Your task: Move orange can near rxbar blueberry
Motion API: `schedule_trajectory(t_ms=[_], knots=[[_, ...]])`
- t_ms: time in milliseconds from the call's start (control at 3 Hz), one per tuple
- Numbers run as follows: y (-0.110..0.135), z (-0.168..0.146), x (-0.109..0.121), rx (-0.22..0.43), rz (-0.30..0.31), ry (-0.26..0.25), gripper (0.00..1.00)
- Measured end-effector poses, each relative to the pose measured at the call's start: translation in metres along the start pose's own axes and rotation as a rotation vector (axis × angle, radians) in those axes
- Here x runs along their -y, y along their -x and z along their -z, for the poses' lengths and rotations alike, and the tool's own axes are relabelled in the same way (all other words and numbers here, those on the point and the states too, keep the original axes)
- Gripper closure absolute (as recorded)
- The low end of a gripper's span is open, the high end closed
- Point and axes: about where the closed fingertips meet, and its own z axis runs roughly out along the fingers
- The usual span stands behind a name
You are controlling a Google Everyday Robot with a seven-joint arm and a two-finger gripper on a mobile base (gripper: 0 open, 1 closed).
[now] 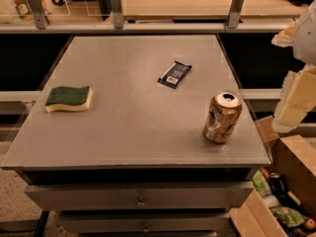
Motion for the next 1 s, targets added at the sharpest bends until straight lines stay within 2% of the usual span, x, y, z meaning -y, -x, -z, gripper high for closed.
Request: schedule_trajectory(t_ms=[667,1000], knots=[[0.0,-0.001,-0.001,0.026,-0.002,0.006,0.0],[-0.006,-0.012,-0.004,0.089,-0.011,0.028,0.0]])
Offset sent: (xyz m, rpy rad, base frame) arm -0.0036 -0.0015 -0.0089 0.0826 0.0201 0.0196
